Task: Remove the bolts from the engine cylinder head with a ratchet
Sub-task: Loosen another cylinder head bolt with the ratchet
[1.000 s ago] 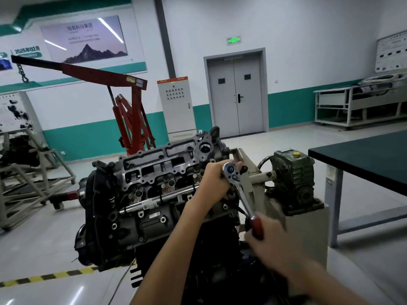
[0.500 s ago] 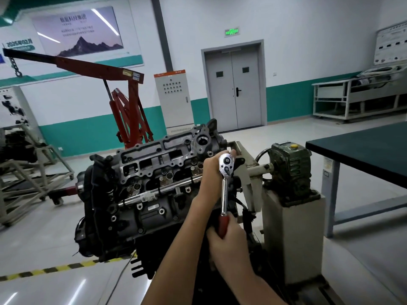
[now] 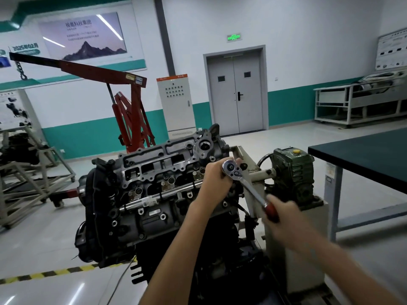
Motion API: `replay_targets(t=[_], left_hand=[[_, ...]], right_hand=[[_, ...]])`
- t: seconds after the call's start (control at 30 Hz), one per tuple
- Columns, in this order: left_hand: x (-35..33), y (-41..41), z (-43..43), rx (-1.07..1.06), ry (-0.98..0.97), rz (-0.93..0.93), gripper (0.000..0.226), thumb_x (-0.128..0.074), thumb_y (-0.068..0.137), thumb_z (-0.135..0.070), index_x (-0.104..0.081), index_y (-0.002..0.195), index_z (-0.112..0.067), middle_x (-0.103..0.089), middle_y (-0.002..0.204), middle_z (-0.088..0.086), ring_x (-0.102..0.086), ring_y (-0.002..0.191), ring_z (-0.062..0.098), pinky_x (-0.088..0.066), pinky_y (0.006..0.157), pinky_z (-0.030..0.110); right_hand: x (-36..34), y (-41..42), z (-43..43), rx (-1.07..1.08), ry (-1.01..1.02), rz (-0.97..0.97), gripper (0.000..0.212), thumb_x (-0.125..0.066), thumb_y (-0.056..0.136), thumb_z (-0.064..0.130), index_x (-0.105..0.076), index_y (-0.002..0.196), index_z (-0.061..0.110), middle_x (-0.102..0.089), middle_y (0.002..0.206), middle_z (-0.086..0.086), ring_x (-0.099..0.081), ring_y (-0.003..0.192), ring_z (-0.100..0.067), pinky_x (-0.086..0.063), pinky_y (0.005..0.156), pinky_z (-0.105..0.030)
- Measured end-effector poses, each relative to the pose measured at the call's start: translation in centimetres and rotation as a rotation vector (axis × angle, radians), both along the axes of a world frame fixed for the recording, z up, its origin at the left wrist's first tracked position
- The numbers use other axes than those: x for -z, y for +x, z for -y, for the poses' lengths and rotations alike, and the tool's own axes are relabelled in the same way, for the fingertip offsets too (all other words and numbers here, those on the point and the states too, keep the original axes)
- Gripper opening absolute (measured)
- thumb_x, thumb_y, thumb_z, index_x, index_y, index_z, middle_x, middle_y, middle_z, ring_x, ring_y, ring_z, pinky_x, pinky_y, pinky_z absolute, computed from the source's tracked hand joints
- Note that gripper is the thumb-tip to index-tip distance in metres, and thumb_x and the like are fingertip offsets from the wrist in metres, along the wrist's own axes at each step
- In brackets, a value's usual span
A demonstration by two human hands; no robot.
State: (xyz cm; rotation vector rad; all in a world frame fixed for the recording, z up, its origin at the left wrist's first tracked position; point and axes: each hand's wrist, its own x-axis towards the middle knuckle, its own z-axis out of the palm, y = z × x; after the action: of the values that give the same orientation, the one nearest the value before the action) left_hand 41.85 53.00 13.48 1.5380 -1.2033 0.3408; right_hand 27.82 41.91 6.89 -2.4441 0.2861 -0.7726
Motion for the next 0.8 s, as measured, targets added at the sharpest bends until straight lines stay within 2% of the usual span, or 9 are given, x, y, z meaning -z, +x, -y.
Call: replay_targets(t=[0.1,0.17,0.23,0.3,0.43,0.57,0.63,0.7,0.8], left_hand=[[0.5,0.0,0.8,-0.013,-0.114,-0.032,0.046,-0.055,0.097,-0.01,-0.036,0.055,-0.015,-0.035,0.05,0.0,-0.029,0.052,0.005,-0.028,0.051,0.025],[0.5,-0.1,0.8,-0.007,-0.122,-0.036,0.046,-0.054,0.096,-0.008,-0.032,0.057,-0.018,-0.031,0.053,-0.005,-0.027,0.052,0.003,-0.027,0.051,0.022],[0.3,0.0,0.6,-0.009,-0.092,-0.001,0.046,-0.055,0.096,-0.008,-0.031,0.058,-0.02,-0.028,0.054,-0.01,-0.025,0.051,0.004,-0.026,0.051,0.021],[0.2,0.2,0.4,-0.013,-0.048,0.037,0.048,-0.056,0.096,-0.008,-0.032,0.057,-0.025,-0.03,0.052,-0.015,-0.027,0.049,0.004,-0.026,0.051,0.016],[-0.5,1.2,-0.2,0.031,0.082,0.028,0.049,-0.058,0.094,-0.009,-0.035,0.054,-0.024,-0.035,0.05,-0.014,-0.031,0.049,0.005,-0.028,0.052,0.015],[-0.5,1.1,-0.1,0.012,0.102,0.002,0.039,-0.058,0.092,-0.002,-0.044,0.057,-0.012,-0.04,0.051,-0.008,-0.034,0.049,0.004,-0.031,0.054,0.014],[0.1,0.6,0.1,0.0,0.025,-0.018,0.04,-0.057,0.095,-0.007,-0.045,0.057,-0.015,-0.041,0.052,-0.008,-0.033,0.05,0.004,-0.03,0.053,0.014],[0.6,0.2,0.3,-0.012,-0.045,-0.015,0.045,-0.055,0.096,-0.011,-0.039,0.056,-0.023,-0.038,0.051,-0.011,-0.032,0.049,0.004,-0.028,0.051,0.018],[0.6,0.2,0.8,-0.049,-0.102,-0.01,0.051,-0.055,0.096,-0.009,-0.031,0.056,-0.028,-0.032,0.048,-0.015,-0.03,0.048,0.003,-0.025,0.05,0.015]], right_hand=[[2.5,1.3,-7.8,0.024,0.382,0.214,0.021,-0.065,0.078,0.006,-0.049,0.071,0.018,-0.049,0.052,0.003,-0.048,0.044,-0.004,-0.035,0.044,-0.01],[2.8,2.9,-11.7,-0.01,0.62,0.259,0.019,-0.063,0.078,0.008,-0.049,0.07,0.02,-0.05,0.052,0.002,-0.049,0.043,-0.005,-0.038,0.044,-0.013],[2.7,3.3,-12.5,-0.036,0.666,0.252,0.017,-0.06,0.079,0.008,-0.049,0.071,0.019,-0.05,0.054,-0.001,-0.048,0.043,-0.007,-0.041,0.045,-0.02],[2.3,2.2,-9.8,-0.043,0.534,0.208,0.021,-0.06,0.079,0.003,-0.047,0.069,0.017,-0.047,0.052,0.001,-0.045,0.042,-0.005,-0.038,0.043,-0.017],[-0.6,-0.1,-0.3,-0.087,0.05,-0.035,0.009,-0.061,0.081,0.007,-0.052,0.082,0.01,-0.059,0.066,-0.006,-0.056,0.055,-0.015,-0.051,0.055,-0.031],[-4.3,0.1,4.9,-0.068,-0.316,-0.104,0.015,-0.062,0.083,0.016,-0.049,0.088,0.021,-0.054,0.065,0.011,-0.056,0.058,-0.002,-0.043,0.053,-0.015],[-2.7,0.1,3.8,-0.037,-0.224,-0.071,0.014,-0.063,0.083,0.016,-0.051,0.091,0.016,-0.056,0.067,0.006,-0.058,0.058,-0.005,-0.046,0.053,-0.015],[0.3,0.0,0.2,0.034,-0.008,0.03,0.017,-0.066,0.08,0.012,-0.055,0.093,0.008,-0.058,0.065,-0.003,-0.057,0.054,-0.01,-0.047,0.054,-0.016],[2.8,1.2,-7.3,0.049,0.374,0.213,0.014,-0.065,0.077,0.005,-0.055,0.077,0.013,-0.051,0.052,0.002,-0.049,0.045,-0.003,-0.034,0.043,-0.01]])
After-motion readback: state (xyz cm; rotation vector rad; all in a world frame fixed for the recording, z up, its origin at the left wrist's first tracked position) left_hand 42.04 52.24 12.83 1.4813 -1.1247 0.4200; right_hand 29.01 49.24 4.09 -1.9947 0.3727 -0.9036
